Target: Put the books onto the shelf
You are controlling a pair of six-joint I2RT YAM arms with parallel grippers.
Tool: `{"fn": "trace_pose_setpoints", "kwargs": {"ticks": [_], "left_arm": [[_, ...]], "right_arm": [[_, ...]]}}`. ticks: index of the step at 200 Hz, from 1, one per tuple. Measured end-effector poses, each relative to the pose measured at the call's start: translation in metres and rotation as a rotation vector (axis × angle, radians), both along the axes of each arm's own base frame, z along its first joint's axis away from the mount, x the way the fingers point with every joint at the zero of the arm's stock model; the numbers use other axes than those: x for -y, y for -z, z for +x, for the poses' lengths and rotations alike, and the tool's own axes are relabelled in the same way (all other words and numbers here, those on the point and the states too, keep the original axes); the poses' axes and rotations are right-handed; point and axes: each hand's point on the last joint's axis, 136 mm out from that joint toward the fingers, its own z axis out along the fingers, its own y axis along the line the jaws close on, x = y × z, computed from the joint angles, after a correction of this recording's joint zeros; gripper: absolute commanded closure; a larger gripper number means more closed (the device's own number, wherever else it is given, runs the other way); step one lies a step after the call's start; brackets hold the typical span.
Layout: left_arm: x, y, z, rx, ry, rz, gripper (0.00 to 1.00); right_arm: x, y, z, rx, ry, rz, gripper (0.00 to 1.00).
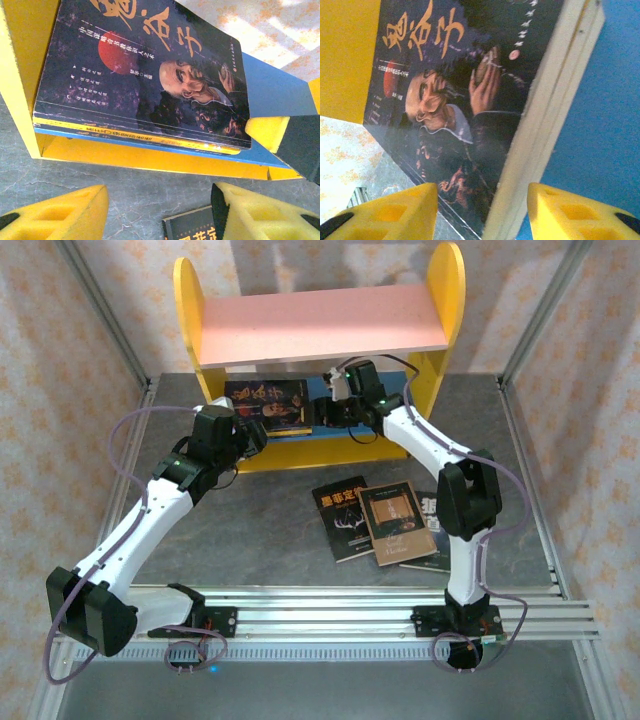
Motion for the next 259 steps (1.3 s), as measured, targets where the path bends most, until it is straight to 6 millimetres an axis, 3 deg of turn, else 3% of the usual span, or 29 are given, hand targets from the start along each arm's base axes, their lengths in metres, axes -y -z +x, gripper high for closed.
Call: {"fn": "trace_pose_setpoints", "kwargs": {"ticks": [98,138,184,210,234,259], "left_arm": [[-0.001,0.007,-0.002,-0.015,-0.002,0.003,0.43],[-0.003,0.011,-0.010,-0.015,-0.002,0.000,0.43],[-0.007,0.043,-0.036,-0.070,-0.006,-0.008,0.43],[0.005,0.063,-0.055,-0.101,0.026,-0.024,0.43],[0.033,0.076,-0.074,-0.114,0.096,-0.055,0.43],[0.080,0.093,-0.100,-0.132,0.213,-0.086,0.43]], "right_arm": [[-0.005,0.003,-0.004,0.011,-0.008,-0.023,0.50],[0.003,0.002,-0.012,0.014,0.005,-0.048,0.46],[0.037,-0.013,-0.044,0.042,0.055,-0.089,0.43],[0.063,-0.016,-0.074,0.054,0.105,-0.111,0.37],[0.095,0.004,-0.107,0.015,0.177,-0.143,0.33],[0.141,0.047,-0.139,-0.079,0.297,-0.202,0.28]]}}
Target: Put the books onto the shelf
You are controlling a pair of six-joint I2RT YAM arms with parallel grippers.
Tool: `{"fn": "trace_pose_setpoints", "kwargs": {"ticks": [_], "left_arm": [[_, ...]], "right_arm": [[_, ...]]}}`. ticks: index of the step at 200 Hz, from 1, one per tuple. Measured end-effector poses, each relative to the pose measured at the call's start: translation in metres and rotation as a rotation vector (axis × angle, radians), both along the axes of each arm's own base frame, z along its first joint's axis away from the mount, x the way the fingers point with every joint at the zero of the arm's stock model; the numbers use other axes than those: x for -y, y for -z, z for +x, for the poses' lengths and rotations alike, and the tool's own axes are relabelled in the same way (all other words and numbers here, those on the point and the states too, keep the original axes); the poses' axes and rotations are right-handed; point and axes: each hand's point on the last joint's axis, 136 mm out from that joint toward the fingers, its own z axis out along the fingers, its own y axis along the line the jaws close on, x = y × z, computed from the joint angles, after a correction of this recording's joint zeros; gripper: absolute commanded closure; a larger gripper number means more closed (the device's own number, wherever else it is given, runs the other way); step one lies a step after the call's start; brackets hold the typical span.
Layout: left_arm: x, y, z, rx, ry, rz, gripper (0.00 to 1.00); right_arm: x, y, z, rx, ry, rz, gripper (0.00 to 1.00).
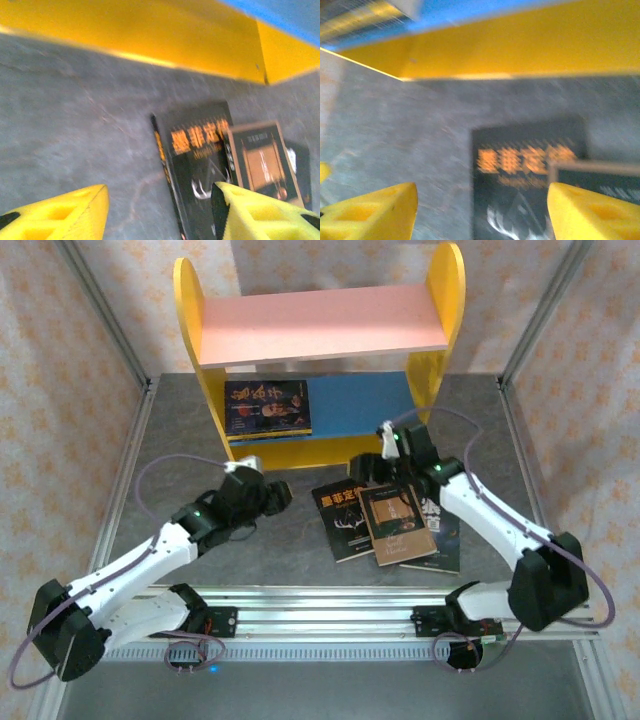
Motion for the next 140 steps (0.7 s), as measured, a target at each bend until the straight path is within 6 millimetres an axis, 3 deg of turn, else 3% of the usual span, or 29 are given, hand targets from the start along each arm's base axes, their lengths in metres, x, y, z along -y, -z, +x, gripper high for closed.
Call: {"fn": "trace_pose_setpoints", "kwargs": {"ticks": [26,78,110,140], "left_arm": [[0.048,0.026,-0.018,-0.044,0.094,-0.025,0.43],[0.134,0.088,-0.033,-0.147,0.219,-0.012,0.44],[0.162,0.094,-0.028,-0.153,0.236,-0.056,0.44],[0.175,0.089,-0.020,-0.136,0.239,-0.089,0.44]], "right_arm": [[0.049,0.037,-0.028,-0.089,0.150,-0.092,0.23],[0.114,0.036,-0.032,-0.104,0.392,-0.159,0.12],[0.144,0.055,-0.037,-0.182,0.485,-0.168,0.11],[0.147,0.074,-0.042,-0.263,0.483,-0.160,0.13]]}}
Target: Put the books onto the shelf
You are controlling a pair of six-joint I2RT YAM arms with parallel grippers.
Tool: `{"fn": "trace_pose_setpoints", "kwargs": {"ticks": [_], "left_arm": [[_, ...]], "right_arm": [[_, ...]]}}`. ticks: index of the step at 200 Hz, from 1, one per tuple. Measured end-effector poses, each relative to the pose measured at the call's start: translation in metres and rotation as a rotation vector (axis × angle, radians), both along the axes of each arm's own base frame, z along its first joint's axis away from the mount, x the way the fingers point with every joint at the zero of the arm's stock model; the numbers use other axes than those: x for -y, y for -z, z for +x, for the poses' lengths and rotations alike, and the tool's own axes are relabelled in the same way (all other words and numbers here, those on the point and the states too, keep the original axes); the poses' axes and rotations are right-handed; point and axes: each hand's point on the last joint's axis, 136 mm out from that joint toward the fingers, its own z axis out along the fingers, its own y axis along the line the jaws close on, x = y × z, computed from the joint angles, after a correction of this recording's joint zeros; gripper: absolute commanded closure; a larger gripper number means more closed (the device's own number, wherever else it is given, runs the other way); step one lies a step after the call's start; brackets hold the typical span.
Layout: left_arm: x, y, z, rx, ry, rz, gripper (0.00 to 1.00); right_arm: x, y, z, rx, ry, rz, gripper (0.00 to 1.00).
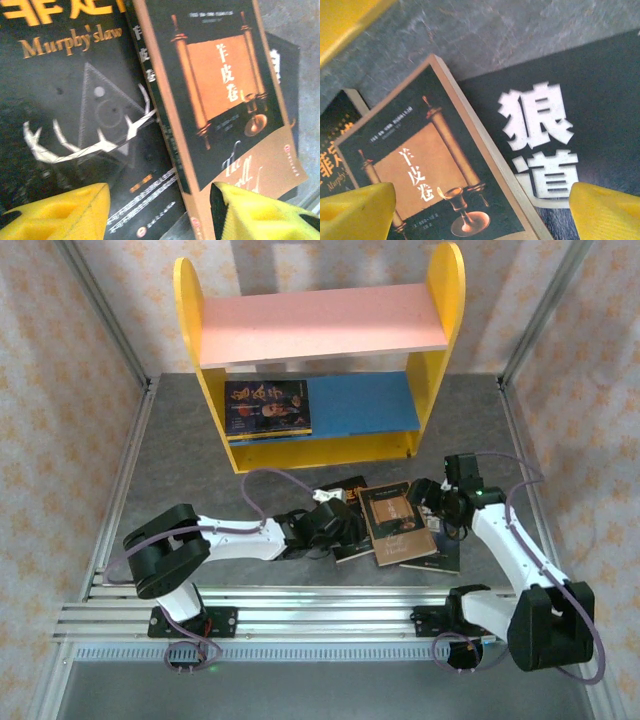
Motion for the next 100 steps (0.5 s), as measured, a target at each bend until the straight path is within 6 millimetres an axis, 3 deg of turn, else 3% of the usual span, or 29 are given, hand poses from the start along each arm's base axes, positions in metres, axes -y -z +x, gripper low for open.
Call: {"fn": "trace_pose_setpoints", "kwargs": {"ticks": [35,57,100], "left_arm": [[0.010,0.004,0.004,-0.009,0.007,-0.004,0.44],[0.012,0.018,0.005,-0.025,0.008,0.015,0.44],[0.021,0.022,0.008,-0.031,0.005,-0.020,0.44]], "right_arm": [[-0.012,0.029,-0.007,-0.082,-0.033,0.063,0.19],[-0.019,0.045,-0.012,-0.122,-0.049,0.102,0.24],[-0.037,0.047,-0.010,-0.091,-0.087,0.136,0.30]]}}
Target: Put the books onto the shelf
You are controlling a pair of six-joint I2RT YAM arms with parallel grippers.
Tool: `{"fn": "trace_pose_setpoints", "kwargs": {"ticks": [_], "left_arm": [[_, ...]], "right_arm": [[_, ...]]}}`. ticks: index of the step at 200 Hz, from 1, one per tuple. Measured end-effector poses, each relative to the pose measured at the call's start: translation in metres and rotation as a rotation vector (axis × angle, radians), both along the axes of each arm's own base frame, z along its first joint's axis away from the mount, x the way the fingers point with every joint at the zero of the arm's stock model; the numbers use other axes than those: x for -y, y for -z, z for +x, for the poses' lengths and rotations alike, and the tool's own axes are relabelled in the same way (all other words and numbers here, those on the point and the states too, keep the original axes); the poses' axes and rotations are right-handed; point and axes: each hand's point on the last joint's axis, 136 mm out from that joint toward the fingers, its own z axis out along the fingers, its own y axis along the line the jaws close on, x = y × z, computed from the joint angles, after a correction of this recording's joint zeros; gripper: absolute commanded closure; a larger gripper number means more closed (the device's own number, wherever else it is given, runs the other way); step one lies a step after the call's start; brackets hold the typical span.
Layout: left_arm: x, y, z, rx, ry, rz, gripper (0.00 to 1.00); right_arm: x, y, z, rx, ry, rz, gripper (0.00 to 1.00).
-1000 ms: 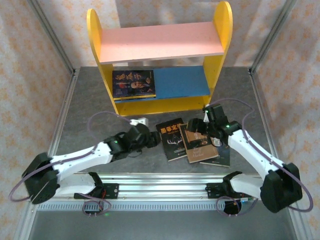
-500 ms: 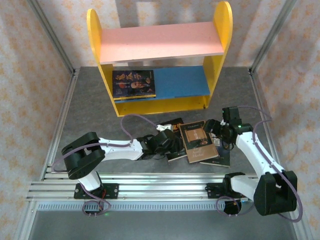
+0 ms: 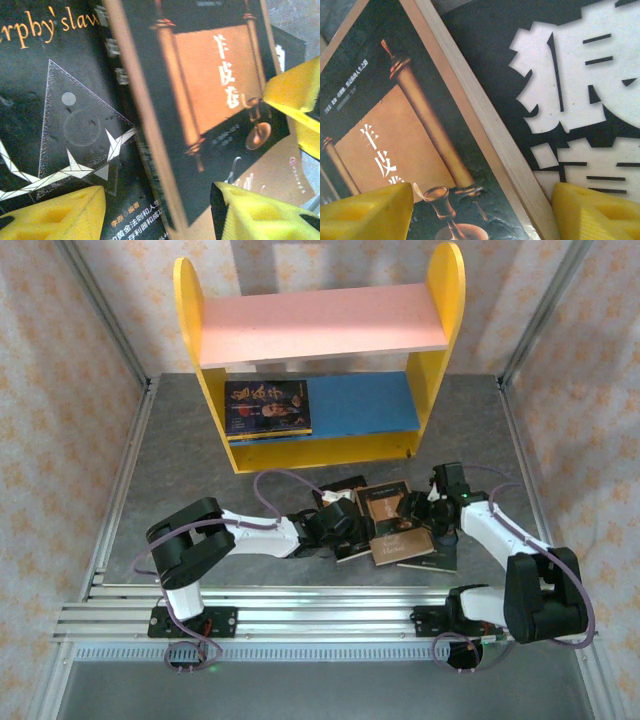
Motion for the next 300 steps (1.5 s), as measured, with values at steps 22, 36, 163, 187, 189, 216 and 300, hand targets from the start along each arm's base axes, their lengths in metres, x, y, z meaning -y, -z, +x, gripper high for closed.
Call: {"fn": "trace_pose_setpoints", "kwargs": {"ticks": [22,36,163,187,189,216,300], "left_arm": [[0.002,0.000,0.001,-0.003,-0.002,-0.011,0.44],[0.002,0.000,0.001,-0.005,-0.006,-0.013,0.44],[-0.016,-0.003,0.008,-0.015,-0.049,0.021,0.44],[-0.026,-0.009,0.012,-0.001,-0.061,0.036,0.44],[-0.027,-0.010,0.012,-0.001,-0.062,0.037,0.44],[-0.034,-0.017,0.015,0.013,-0.081,0.042,0.44],[-0.073,-0.009,0.002,0.016,-0.128,0.116,0.44]], "right_arm": [[-0.017,-0.001,-0.001,0.027,-0.044,0.027,0.34],[-0.019,-0.001,-0.002,0.041,-0.046,0.027,0.38],[-0.033,-0.008,-0.023,0.070,-0.102,0.056,0.55],[-0.044,-0.005,-0.033,0.052,-0.149,0.069,0.55],[-0.045,-0.005,-0.033,0.052,-0.152,0.069,0.55],[-0.055,-0.004,-0.040,0.047,-0.195,0.073,0.56],[-0.091,0.004,-0.048,0.007,-0.306,0.052,0.57]]}}
